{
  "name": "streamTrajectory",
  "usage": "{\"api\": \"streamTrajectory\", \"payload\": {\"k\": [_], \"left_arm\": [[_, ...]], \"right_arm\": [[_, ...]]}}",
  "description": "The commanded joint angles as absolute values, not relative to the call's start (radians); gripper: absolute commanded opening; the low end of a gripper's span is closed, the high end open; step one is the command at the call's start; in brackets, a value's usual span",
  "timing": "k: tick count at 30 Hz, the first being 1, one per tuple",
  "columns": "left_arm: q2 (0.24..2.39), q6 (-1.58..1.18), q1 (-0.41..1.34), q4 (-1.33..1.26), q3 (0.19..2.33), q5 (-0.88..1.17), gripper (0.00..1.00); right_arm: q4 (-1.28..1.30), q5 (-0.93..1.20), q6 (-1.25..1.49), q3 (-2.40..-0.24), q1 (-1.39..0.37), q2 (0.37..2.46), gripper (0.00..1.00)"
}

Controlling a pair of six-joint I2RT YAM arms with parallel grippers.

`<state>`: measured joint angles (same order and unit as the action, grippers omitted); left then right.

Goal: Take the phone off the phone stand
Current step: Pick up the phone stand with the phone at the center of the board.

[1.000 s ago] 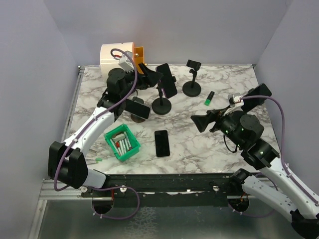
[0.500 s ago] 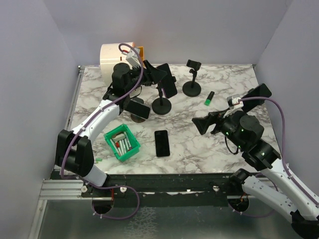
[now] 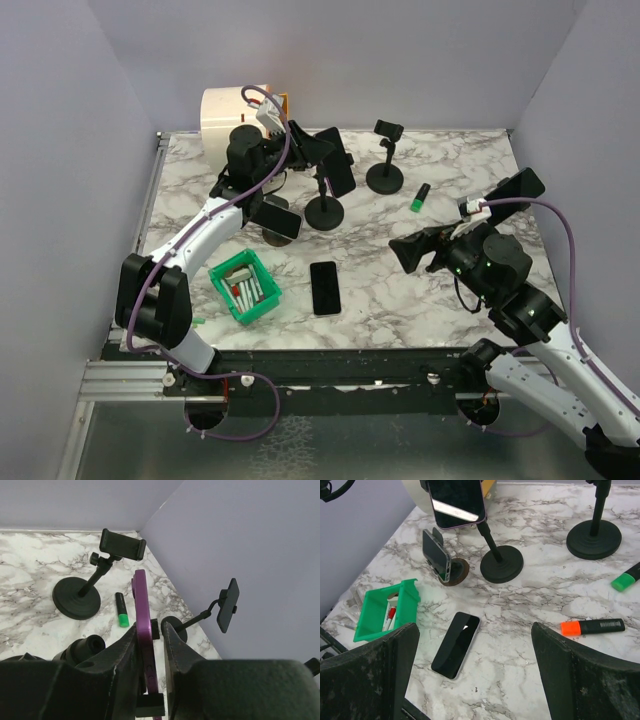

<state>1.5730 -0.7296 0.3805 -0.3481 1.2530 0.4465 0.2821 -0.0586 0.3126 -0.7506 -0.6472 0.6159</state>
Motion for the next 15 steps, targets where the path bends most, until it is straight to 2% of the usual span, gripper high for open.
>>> {"api": "streamTrajectory", "payload": {"k": [1, 5, 9, 15], "left_arm": [[1.574, -0.761, 0.376, -0.41, 1.266, 0.484, 0.22], [1.571, -0.77, 0.375, -0.419, 1.27, 0.498, 0.13], [1.56, -0.772, 0.376, -0.423, 1.27, 0.499, 0.0], [1.546, -0.794, 0.376, -0.453, 1.281, 0.494, 0.0]], "right_arm": [[0.302, -0.082, 0.291, -0.778, -0.652, 0.608, 1.0], [0.313, -0.093, 0.284, -0.79, -0.652, 0.605, 1.0], [0.329, -0.1, 0.281, -0.802, -0.652, 0.6, 1.0], [0.357, -0.117, 0.275, -0.817, -0.652, 0.586, 1.0]]}}
